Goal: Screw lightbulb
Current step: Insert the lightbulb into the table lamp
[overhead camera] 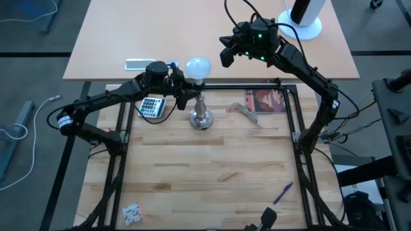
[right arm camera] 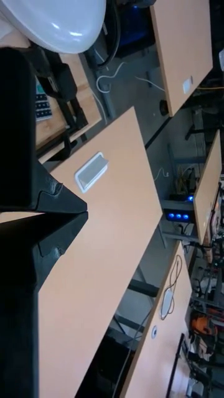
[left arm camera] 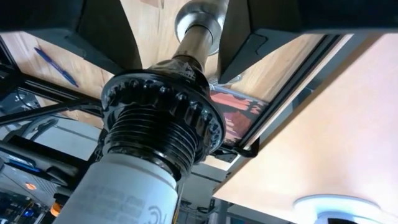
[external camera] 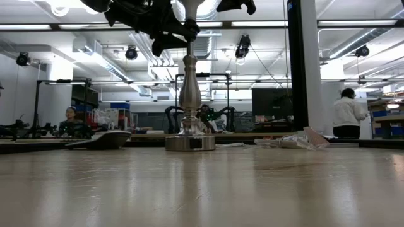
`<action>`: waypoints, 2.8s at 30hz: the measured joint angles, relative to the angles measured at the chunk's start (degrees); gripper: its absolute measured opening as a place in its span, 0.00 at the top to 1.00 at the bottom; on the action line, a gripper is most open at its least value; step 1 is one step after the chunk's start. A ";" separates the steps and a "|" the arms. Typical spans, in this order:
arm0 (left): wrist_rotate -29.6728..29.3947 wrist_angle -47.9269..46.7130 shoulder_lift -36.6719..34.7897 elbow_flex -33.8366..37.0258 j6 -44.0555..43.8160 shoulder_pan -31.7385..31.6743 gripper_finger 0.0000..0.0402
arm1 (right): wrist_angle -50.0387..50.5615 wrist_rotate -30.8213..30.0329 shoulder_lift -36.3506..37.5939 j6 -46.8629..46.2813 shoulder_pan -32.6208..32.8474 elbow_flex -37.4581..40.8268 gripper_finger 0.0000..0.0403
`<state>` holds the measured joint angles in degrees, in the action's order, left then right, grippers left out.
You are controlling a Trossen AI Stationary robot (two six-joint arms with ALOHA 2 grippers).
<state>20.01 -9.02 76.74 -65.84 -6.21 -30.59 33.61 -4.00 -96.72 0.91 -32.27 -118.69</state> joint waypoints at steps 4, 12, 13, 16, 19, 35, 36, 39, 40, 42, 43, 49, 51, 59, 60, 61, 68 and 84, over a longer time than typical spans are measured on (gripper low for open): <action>0.02 -0.39 -0.45 0.00 -0.10 0.00 0.47 | 0.00 -0.05 -0.01 0.52 0.00 0.00 1.00; -4.76 -4.18 -2.81 -0.04 -0.12 -0.06 0.49 | 0.00 -0.06 0.02 0.74 0.00 0.00 1.00; -6.14 -5.10 -3.14 -0.04 -0.12 -0.05 0.49 | 0.00 -0.06 0.02 0.73 0.00 0.00 1.00; -8.89 -7.59 -4.08 -0.04 -0.15 -0.07 0.48 | 0.00 -0.07 0.02 0.65 -0.02 0.00 1.00; -9.89 -9.02 -4.77 -0.04 0.26 -0.09 0.46 | -0.01 -0.07 0.02 0.65 -0.02 0.00 1.00; -12.84 -13.26 -8.53 -0.04 1.19 -0.51 0.38 | 0.42 -4.62 1.27 -2.42 -0.77 -0.47 1.00; -13.66 -13.80 -8.96 -0.04 1.21 -0.58 0.38 | 1.35 -5.75 1.40 -2.41 -0.80 -1.27 1.00; -16.58 -15.20 -10.17 -0.04 1.21 -0.67 0.38 | 9.31 -14.27 1.55 -2.43 -0.92 -5.23 1.00; -17.69 -15.57 -10.59 -0.04 1.22 -0.68 0.38 | 13.54 -18.12 1.63 -2.73 -1.00 -6.90 1.00; -19.27 -15.96 -11.30 -0.04 1.21 -0.68 0.38 | 23.57 -26.35 1.81 -5.03 -1.54 -10.13 1.00; -19.76 -15.96 -11.56 -0.04 1.21 -0.68 0.38 | 29.09 -29.38 1.81 -6.95 -2.19 -11.60 1.00; -21.11 -15.93 -12.03 -0.04 1.29 -0.72 0.39 | 51.87 -33.27 1.90 -19.91 -6.63 -13.83 1.00; -21.11 -15.89 -11.99 -0.04 1.87 -0.74 0.39 | 54.35 -33.03 2.04 -20.49 -7.52 -13.68 1.00; -22.16 -15.46 -11.53 -0.04 2.65 -0.81 0.37 | 51.21 -25.54 2.20 -16.24 -7.76 -13.80 1.00; -22.24 -15.50 -11.63 -0.04 2.41 -0.81 0.37 | 49.51 -21.96 2.20 -14.29 -7.78 -13.81 1.00; -22.34 -15.50 -11.86 -0.04 2.29 -0.81 0.37 | 47.36 -17.57 2.20 -12.17 -7.83 -13.80 1.00; -26.95 -16.67 -15.69 -2.28 3.19 -0.92 0.48 | 27.86 1.55 1.51 -6.24 -6.88 -13.29 1.00; -28.95 -17.97 -9.64 -22.85 13.26 -1.11 0.98 | 13.49 11.48 0.61 -1.32 -6.34 -12.66 1.00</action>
<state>-8.94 -26.99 67.10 -88.69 7.05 -31.70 47.09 7.48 -96.12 -0.41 -38.61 -131.35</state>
